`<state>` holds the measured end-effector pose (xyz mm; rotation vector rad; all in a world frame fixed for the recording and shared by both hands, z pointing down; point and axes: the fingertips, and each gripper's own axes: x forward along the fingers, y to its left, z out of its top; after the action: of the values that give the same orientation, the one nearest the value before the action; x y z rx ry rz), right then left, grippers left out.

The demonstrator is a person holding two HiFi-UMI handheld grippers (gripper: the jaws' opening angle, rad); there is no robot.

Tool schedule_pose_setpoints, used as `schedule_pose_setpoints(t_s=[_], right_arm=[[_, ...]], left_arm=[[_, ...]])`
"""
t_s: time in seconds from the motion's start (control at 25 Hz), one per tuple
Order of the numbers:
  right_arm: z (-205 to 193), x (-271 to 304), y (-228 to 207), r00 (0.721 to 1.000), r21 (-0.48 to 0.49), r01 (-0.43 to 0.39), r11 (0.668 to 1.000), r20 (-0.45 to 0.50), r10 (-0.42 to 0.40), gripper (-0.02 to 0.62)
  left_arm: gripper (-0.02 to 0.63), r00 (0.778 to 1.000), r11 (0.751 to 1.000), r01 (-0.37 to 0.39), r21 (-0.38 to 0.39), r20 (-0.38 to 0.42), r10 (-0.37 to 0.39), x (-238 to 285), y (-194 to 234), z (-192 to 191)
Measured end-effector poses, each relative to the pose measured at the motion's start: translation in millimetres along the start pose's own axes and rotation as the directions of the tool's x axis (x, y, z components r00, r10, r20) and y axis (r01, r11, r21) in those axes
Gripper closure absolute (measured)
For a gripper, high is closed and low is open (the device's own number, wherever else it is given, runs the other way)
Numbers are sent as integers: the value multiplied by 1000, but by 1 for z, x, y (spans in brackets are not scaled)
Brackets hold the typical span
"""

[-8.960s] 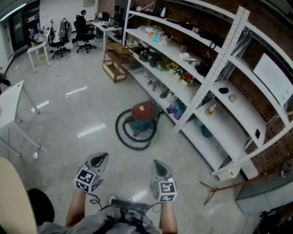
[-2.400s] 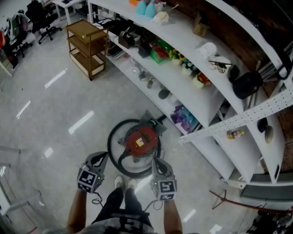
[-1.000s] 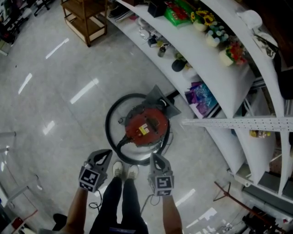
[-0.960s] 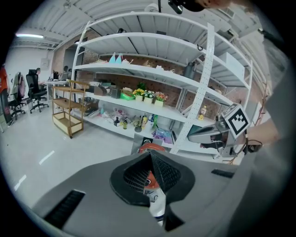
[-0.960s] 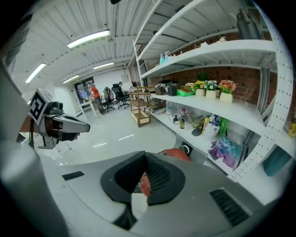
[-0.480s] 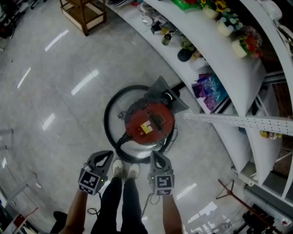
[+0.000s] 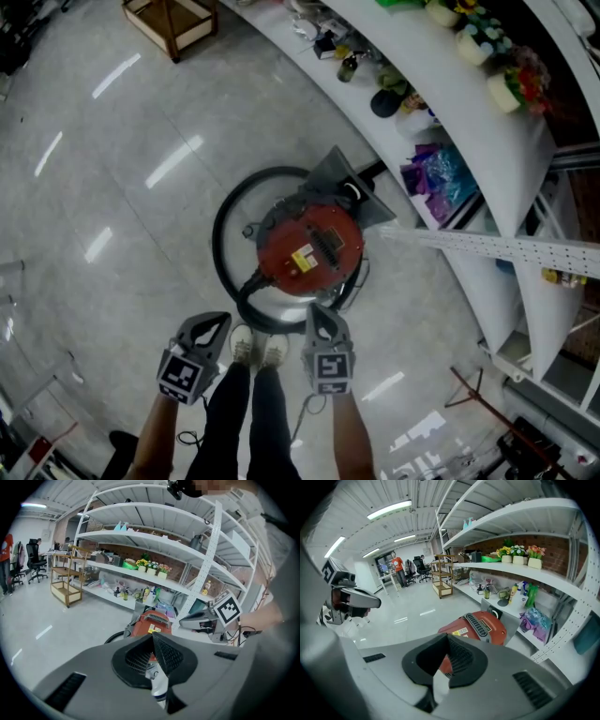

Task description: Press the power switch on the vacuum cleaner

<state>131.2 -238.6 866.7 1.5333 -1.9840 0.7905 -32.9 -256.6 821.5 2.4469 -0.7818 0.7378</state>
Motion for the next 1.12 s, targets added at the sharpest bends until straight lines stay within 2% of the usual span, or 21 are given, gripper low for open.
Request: schedule_pose_setpoints(t_s=[0.28, 0.68, 1.12], right_arm=[[-5, 32, -5, 1000, -18, 15, 1000, -3, -15, 583], [-32, 74, -10, 995, -47, 12, 999, -98, -17, 583], [-38, 95, -4, 994, -37, 4, 999, -106, -8, 583]], left_arm=[[598, 1000, 1000, -2, -24, -7, 2, -4, -7, -7], [598, 1000, 1000, -3, -15, -3, 3, -8, -6, -14], [598, 1000, 1000, -8, -28, -17, 8, -11, -2, -24]])
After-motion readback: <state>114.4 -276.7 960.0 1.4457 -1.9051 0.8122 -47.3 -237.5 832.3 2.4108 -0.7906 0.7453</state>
